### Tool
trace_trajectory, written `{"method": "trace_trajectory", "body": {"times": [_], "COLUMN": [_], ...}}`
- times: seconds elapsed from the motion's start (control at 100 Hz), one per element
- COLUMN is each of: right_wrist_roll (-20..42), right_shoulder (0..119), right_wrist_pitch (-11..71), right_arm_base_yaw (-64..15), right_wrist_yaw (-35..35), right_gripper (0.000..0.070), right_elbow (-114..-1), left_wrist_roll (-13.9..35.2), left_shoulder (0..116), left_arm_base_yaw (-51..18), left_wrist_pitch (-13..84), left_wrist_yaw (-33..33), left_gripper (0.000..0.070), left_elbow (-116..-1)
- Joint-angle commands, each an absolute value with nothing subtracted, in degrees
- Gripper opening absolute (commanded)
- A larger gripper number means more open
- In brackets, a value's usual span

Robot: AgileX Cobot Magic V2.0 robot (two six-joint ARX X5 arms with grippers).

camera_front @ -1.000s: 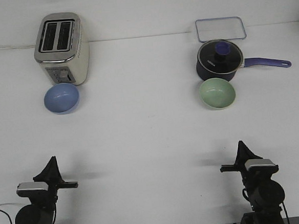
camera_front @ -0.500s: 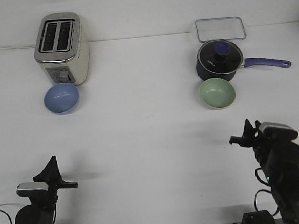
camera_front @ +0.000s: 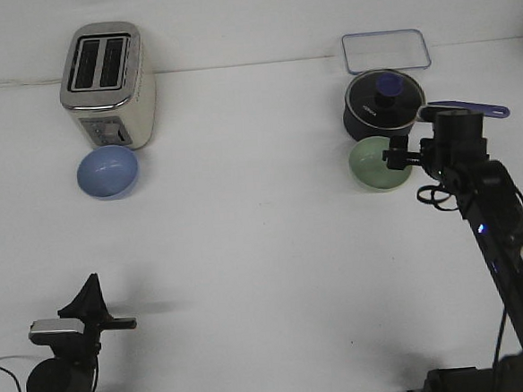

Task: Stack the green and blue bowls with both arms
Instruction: 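Reach the right gripper forward to the rim of the pale green bowl, then close the right gripper on the green bowl rim and lift it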

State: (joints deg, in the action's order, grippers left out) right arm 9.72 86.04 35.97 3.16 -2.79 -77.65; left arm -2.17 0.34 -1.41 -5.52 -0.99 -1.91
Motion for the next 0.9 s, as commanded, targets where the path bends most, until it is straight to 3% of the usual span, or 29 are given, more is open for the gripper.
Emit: {"method": "trace_trajectory", "body": {"times": [0.0,0.31,0.36,0.43,0.53,0.89], "right_wrist_roll": [7.60,6.59,6.57,6.28,5.82,5.91], "right_shoulder": [91.53,108.07,109.78,111.37,111.77,100.42], "right_wrist_pitch": [36.12,31.66,31.22,30.87,30.65,34.54], "right_arm_base_yaw": [4.01,6.20,6.33,6.46,6.50,6.50], "right_wrist_yaw": [-2.74,0.49,0.56,1.10,1.61,5.26], "right_gripper": [0.0560,0.0559,0.0531,0.0406,0.0000,0.0001], "right_elbow": [-80.16,-82.81,-82.91,-82.94,-82.94,-83.31], "left_wrist_roll": [-1.93,-1.93,-1.93,-1.93,-1.93,-1.93], "left_shoulder": [0.30,0.30,0.30,0.30,0.30,0.30], "left_arm_base_yaw": [-1.52,-1.52,-1.52,-1.52,-1.52,-1.52], "left_wrist_pitch": [-6.07,-6.04,-6.04,-6.04,-6.02,-6.04], "left_wrist_yaw": [-0.93,-0.93,-0.93,-0.93,-0.93,-0.93], "left_gripper": [0.0015,0.0015,0.0015,0.0015,0.0015,0.0015], "left_elbow": [-0.80,-0.80,-0.80,-0.80,-0.80,-0.80]}}
